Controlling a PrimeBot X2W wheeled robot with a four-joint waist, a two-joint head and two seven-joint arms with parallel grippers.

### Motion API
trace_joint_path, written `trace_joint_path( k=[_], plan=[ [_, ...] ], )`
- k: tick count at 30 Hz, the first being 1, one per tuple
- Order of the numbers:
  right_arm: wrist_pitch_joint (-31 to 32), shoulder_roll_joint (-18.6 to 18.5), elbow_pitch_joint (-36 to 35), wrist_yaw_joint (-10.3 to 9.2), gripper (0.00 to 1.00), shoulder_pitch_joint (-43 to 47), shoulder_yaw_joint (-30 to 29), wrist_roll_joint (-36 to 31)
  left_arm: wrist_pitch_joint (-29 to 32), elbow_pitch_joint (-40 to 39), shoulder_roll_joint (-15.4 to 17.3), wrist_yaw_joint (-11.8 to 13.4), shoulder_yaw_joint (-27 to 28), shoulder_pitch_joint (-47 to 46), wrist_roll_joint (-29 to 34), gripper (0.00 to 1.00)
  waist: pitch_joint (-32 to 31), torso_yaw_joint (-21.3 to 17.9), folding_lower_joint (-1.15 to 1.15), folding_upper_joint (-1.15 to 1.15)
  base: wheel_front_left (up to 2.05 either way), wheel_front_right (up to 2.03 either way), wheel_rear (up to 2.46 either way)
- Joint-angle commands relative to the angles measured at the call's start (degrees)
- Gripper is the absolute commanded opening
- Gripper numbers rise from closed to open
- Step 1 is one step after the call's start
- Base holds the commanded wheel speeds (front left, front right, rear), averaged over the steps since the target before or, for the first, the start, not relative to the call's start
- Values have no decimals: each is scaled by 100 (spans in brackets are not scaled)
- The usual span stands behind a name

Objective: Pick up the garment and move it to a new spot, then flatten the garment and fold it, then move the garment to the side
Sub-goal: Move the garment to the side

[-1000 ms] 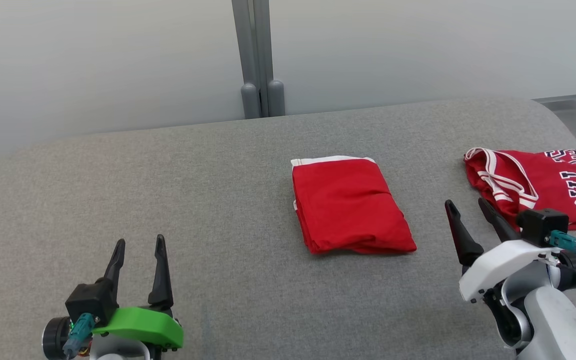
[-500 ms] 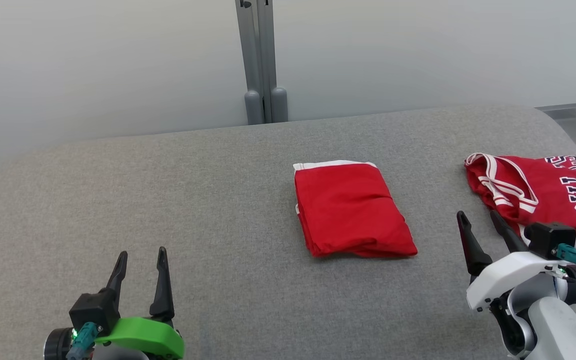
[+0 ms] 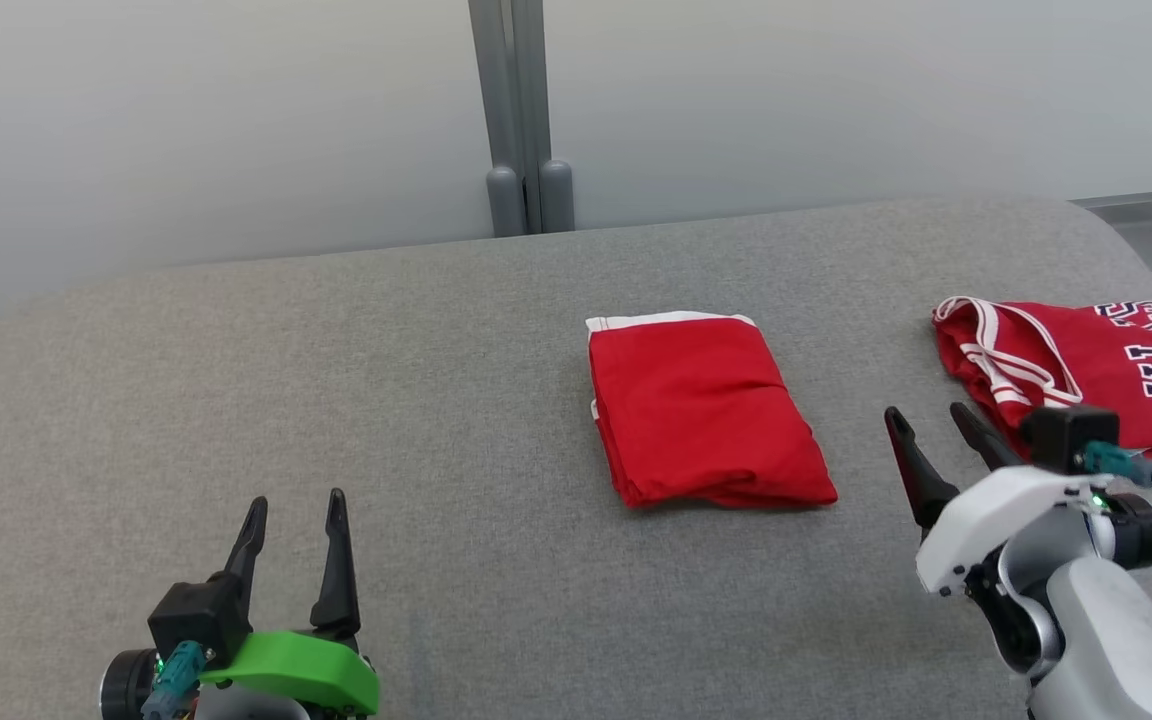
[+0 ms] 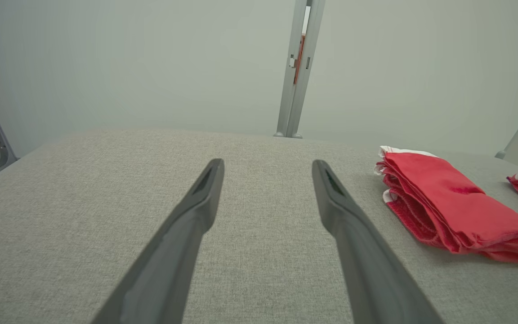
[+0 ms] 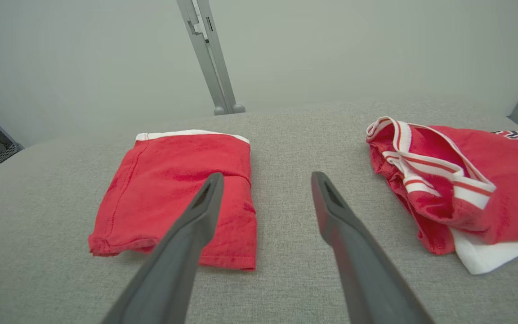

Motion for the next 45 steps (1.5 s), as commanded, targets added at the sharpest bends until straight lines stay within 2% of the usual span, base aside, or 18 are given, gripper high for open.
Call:
trace_joint_path(
  k=[1,7,13,22,28,29,30,31,37,45],
  plan=[
    [367,-32,97,-1,100,-204,5,91,0,-37,16,9,-36,-64,-35,100,94,99,0,0,0,0,0],
    [1941,-110,671,-1,100,-1150,-57,224,0,-168,17,29,-274,-191,-119,100,407,479,0,0,0,0,0],
    [2888,-38,1440,-1,100,-1895,-418,105,0,-274,16,13,-523,-422,-143,100,809,970,0,0,0,0,0],
    [3097,128,2428,-1,100,-2425,-1027,-147,0,-488,16,32,-790,-706,-149,100,1304,1396,0,0,0,0,0],
    [3310,126,2909,-2,100,-2394,-786,-490,0,-561,15,98,-846,-779,-161,100,1451,1449,0,0,0,0,0],
    [3366,135,2951,-2,49,-2371,-667,-561,0,-565,15,104,-840,-788,-154,100,1460,1429,0,0,0,0,0],
    [3401,121,2956,-2,18,-2356,-545,-626,0,-567,14,110,-838,-793,-156,100,1462,1412,0,0,0,0,0],
    [3442,83,2927,-2,0,-2344,-350,-710,0,-573,14,111,-836,-802,-157,100,1456,1378,0,0,0,0,0],
    [3487,-419,2344,-10,0,-2655,714,-795,0,-632,14,135,-758,-804,-193,100,1389,1009,0,0,0,0,0],
    [3849,-1122,1271,-6,0,-3407,2131,-168,0,-713,16,140,-542,-652,-156,100,1263,87,0,0,0,0,0]
  ],
)
